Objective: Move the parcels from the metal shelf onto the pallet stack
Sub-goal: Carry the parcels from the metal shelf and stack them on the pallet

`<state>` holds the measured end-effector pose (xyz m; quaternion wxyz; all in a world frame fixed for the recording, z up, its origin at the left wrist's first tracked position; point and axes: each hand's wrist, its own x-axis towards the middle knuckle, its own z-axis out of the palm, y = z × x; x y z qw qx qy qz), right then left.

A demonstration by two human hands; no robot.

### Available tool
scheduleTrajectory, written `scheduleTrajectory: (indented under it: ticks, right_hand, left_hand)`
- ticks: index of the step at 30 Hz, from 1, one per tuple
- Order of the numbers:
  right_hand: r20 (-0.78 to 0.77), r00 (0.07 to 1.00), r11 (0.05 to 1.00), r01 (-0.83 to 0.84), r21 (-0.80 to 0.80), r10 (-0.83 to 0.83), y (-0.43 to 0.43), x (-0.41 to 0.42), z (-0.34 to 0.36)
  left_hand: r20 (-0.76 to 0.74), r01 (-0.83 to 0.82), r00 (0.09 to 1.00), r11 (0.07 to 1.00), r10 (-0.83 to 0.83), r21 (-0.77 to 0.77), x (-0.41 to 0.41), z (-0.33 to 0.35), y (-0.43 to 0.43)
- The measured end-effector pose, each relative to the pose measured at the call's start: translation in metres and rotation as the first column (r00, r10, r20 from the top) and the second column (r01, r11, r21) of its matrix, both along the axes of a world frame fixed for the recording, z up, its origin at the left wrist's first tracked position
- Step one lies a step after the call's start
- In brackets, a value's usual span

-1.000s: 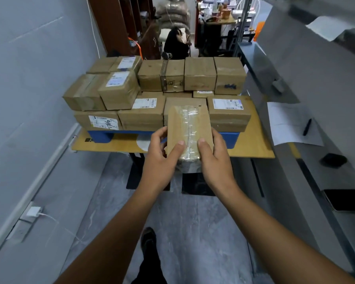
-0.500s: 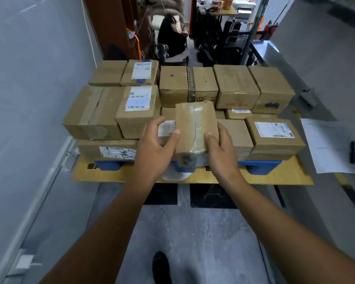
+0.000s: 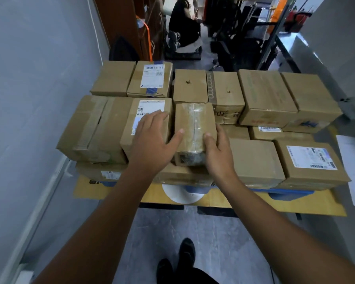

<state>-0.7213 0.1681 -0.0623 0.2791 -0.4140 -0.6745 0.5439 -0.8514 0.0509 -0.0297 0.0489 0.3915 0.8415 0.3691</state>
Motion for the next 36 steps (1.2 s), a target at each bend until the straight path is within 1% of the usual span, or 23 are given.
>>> scheduleTrajectory:
  ticks: [2,5,8,12,14,16,18,22,26,29,32,36]
  right_hand:
    - [0.000,1.000,1.000,-0.009,-0.014,0.009,0.005,-0.007,-0.004]
    - [0.012,0.999,0.999,-0.031,-0.010,0.031,0.005,-0.012,-0.011]
    - [0.005,0.999,0.999,-0.036,0.023,0.036,0.002,-0.010,-0.013]
    - [0.012,0.998,0.997,-0.058,0.041,0.058,0.000,-0.007,-0.009]
    - [0.042,0.995,0.996,-0.090,0.028,0.088,0.001,-0.001,-0.002]
    - [0.079,0.993,0.996,-0.087,0.025,0.085,0.000,0.009,0.007]
    - [0.115,0.993,0.999,-0.023,0.026,0.020,-0.004,0.025,0.016]
    - [0.112,0.984,0.989,0.136,0.057,-0.141,-0.026,0.072,0.025]
    - [0.112,0.944,0.949,0.299,0.094,-0.309,-0.059,0.133,0.028]
    - [0.124,0.882,0.888,0.441,0.129,-0.455,-0.087,0.193,0.031]
    - [0.140,0.790,0.799,0.571,0.190,-0.597,-0.117,0.257,0.037]
    - [0.185,0.624,0.650,0.713,0.263,-0.759,-0.169,0.348,0.045]
  left_hand:
    - [-0.045,-0.016,0.999,0.999,0.014,-0.047,0.000,-0.003,0.002]
    - [-0.130,-0.053,0.991,0.996,0.043,-0.077,0.004,-0.009,0.004]
    - [-0.143,-0.072,0.988,0.988,0.052,-0.138,0.006,-0.011,0.005]
    - [-0.136,-0.040,0.990,0.989,0.021,-0.139,0.006,-0.011,0.005]
    - [-0.115,-0.025,0.993,0.993,0.011,-0.118,0.007,-0.007,0.005]
    - [-0.081,0.007,0.997,0.999,-0.011,-0.051,0.009,-0.001,0.004]
    - [-0.075,0.072,0.995,0.997,-0.070,0.027,0.015,0.005,0.002]
    - [-0.012,0.253,0.967,0.961,-0.253,0.115,0.047,0.007,0.000]
    - [0.091,0.426,0.894,0.896,-0.438,0.128,0.100,-0.003,-0.003]
    - [0.150,0.549,0.811,0.824,-0.565,0.136,0.151,-0.008,-0.005]
    - [0.158,0.685,0.698,0.715,-0.699,0.139,0.210,-0.006,-0.007]
    - [0.162,0.842,0.506,0.526,-0.847,0.121,0.297,0.002,-0.019]
